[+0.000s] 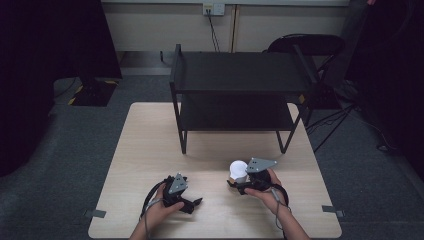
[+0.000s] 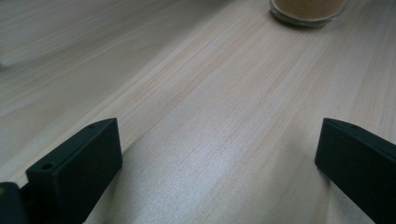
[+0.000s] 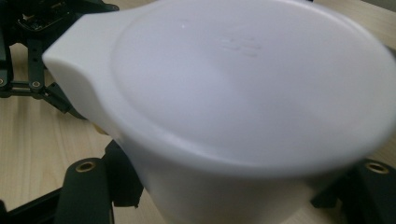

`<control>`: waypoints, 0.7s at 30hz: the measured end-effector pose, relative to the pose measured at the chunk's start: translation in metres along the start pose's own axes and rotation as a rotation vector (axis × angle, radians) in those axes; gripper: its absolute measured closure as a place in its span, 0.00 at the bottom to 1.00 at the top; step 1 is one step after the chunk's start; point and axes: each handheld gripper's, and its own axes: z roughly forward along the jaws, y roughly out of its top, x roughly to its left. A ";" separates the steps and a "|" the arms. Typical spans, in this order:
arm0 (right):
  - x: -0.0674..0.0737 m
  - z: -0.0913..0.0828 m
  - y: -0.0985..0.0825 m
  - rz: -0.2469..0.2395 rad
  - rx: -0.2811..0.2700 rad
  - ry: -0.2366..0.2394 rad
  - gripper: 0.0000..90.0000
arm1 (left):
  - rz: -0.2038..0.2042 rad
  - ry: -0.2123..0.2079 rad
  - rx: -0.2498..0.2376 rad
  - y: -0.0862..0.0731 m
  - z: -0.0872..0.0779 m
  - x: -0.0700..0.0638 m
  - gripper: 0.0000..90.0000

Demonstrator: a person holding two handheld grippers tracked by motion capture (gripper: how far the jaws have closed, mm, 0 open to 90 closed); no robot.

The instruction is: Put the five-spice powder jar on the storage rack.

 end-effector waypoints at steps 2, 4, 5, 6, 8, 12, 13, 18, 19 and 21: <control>-0.002 -0.001 0.001 0.009 -0.005 0.008 0.34 | 0.000 0.000 0.000 0.000 0.000 0.000 0.00; -0.002 -0.004 0.004 0.009 -0.013 0.004 0.34 | 0.000 0.000 0.000 0.000 0.000 0.000 0.00; -0.002 -0.005 0.007 0.002 -0.011 0.001 0.34 | 0.000 0.000 0.000 0.000 0.000 0.000 0.00; -0.002 -0.007 0.010 -0.001 -0.012 -0.003 0.34 | 0.000 0.000 0.000 0.000 0.000 0.000 0.00; -0.001 -0.009 0.015 -0.001 -0.013 -0.009 0.34 | 0.000 0.000 0.000 0.000 0.000 0.000 0.00; -0.005 -0.020 0.034 0.003 -0.025 -0.019 0.34 | 0.000 0.000 0.000 0.000 0.000 0.000 0.00; -0.005 -0.020 0.034 0.003 -0.025 -0.019 0.34 | 0.000 0.000 0.000 0.000 0.000 0.000 0.00; -0.011 -0.033 0.056 0.025 -0.055 -0.045 0.34 | 0.000 0.000 0.000 0.000 0.000 0.000 0.00; -0.012 -0.035 0.060 0.032 -0.063 -0.051 0.34 | 0.000 0.000 0.000 0.000 0.000 0.000 0.00; -0.013 -0.041 0.073 0.039 -0.067 -0.070 0.34 | 0.000 0.000 0.000 0.000 0.000 0.000 0.00</control>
